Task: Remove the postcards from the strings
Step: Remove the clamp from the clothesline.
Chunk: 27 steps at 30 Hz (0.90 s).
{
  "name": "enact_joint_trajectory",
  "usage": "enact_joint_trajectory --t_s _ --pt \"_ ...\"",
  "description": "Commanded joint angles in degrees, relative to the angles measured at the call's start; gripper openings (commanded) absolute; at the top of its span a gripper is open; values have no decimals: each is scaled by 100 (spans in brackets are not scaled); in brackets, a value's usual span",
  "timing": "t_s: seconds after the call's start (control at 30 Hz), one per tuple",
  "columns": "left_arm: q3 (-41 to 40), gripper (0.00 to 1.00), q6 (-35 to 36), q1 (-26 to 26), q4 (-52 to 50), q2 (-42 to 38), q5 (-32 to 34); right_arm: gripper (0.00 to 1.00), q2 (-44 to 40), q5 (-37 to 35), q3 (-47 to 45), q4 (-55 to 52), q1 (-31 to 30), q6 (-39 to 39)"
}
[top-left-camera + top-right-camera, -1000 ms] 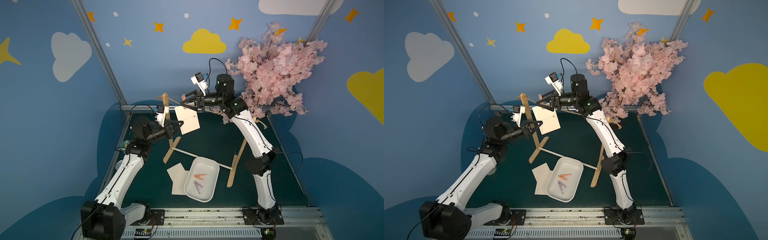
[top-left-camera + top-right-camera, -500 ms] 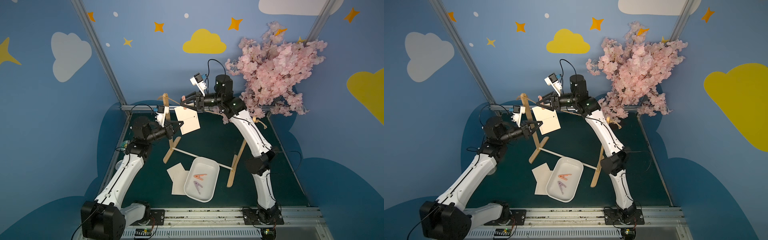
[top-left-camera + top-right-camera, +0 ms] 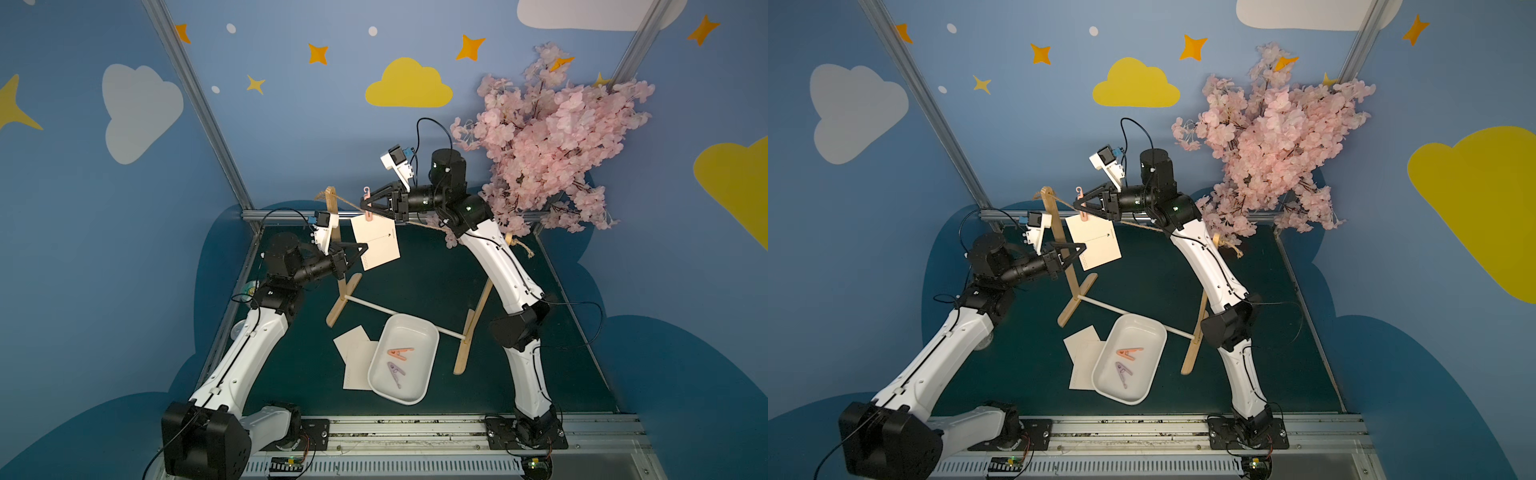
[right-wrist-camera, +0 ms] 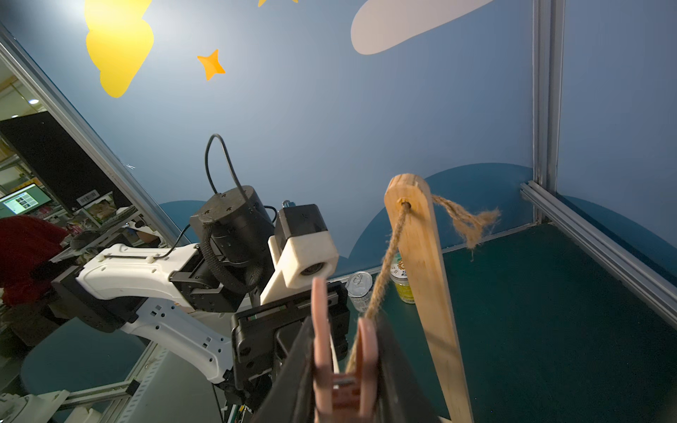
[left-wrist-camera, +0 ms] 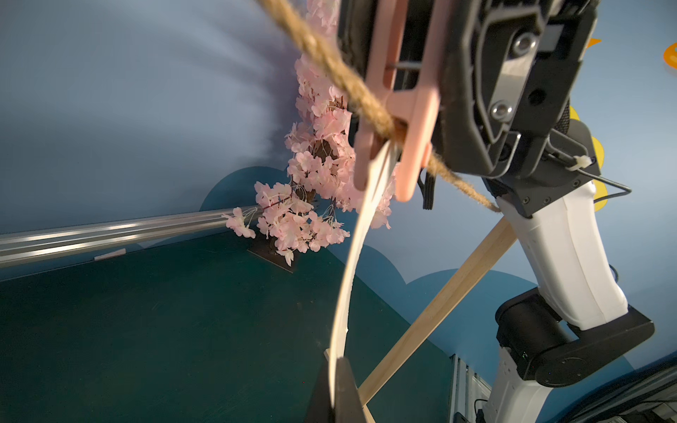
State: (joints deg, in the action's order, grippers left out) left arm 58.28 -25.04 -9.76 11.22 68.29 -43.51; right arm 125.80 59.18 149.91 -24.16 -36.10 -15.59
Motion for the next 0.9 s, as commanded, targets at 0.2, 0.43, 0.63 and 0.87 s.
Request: enact_joint_trajectory --t_s 0.2,0.43,0.63,0.87 --pt "83 3 50 18 -75 -85 -44 0 47 -266 109 -40 6 121" --pt "-101 3 11 18 -94 -249 21 0 -245 -726 -18 -154 24 362" --pt "-150 3 16 17 -123 -336 61 0 -565 -1144 -239 -68 24 634" --pt "-177 3 -1 10 -112 -330 98 0 -1132 -1610 -1059 338 15 916"
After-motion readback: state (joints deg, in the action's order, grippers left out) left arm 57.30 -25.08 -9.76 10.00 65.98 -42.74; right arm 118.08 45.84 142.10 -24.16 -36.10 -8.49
